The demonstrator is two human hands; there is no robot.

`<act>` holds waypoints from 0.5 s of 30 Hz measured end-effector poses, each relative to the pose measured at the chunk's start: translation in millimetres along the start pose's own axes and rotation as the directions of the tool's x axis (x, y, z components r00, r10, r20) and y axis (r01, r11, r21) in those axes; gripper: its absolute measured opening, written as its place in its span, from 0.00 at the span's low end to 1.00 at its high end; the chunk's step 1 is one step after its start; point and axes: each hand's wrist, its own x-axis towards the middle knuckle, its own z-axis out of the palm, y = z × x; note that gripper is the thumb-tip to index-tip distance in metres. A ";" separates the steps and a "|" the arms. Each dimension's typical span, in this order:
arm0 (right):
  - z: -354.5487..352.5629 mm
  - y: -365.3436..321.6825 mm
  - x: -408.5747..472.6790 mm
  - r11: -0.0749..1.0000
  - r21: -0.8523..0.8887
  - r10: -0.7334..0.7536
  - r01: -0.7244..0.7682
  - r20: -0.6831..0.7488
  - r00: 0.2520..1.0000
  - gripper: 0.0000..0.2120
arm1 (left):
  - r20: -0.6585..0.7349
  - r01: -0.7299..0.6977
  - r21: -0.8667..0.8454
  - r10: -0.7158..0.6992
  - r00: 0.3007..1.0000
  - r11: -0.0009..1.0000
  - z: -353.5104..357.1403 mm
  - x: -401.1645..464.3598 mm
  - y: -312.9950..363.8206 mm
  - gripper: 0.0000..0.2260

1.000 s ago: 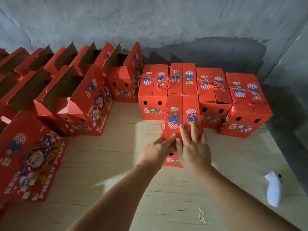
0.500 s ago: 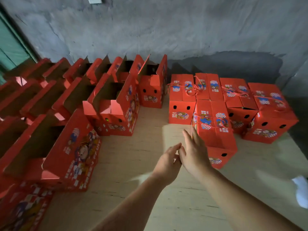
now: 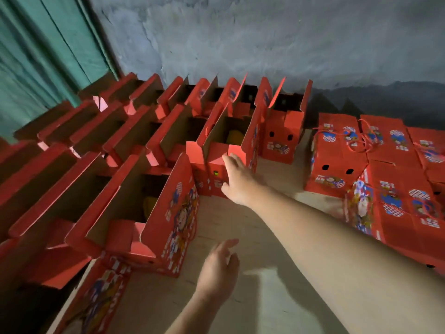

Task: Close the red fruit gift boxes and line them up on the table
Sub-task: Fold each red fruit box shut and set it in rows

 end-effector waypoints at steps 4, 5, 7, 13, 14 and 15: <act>-10.5 -12.4 69.8 0.962 -0.223 0.157 -0.161 -0.036 0.987 0.48 | -0.013 0.014 -0.027 -0.014 1.000 1.000 -21.1 27.1 -11.8 0.19; -14.6 -12.2 82.0 0.935 -0.285 0.210 -0.213 -0.040 0.977 0.49 | -0.002 0.025 -0.042 -0.026 1.000 0.999 -23.4 31.7 -15.2 0.19; -19.5 -13.2 97.6 0.891 -0.356 0.304 -0.282 0.005 0.953 0.48 | 0.020 0.059 -0.073 -0.057 0.998 0.996 -25.6 40.3 -18.9 0.19; -18.6 -0.9 97.7 0.899 -0.362 0.231 -0.246 -0.085 0.969 0.20 | 0.015 0.038 -0.157 -0.036 0.999 0.987 -23.2 75.6 -9.3 0.19; -20.8 1.7 91.9 0.900 -0.372 0.217 -0.229 -0.075 0.973 0.17 | 0.018 0.036 -0.163 -0.033 0.999 0.986 -22.6 80.7 -6.0 0.18; -22.7 4.3 85.0 0.899 -0.381 0.209 -0.214 -0.054 0.976 0.15 | 0.020 0.038 -0.168 -0.035 0.999 0.985 -21.9 84.8 -2.0 0.19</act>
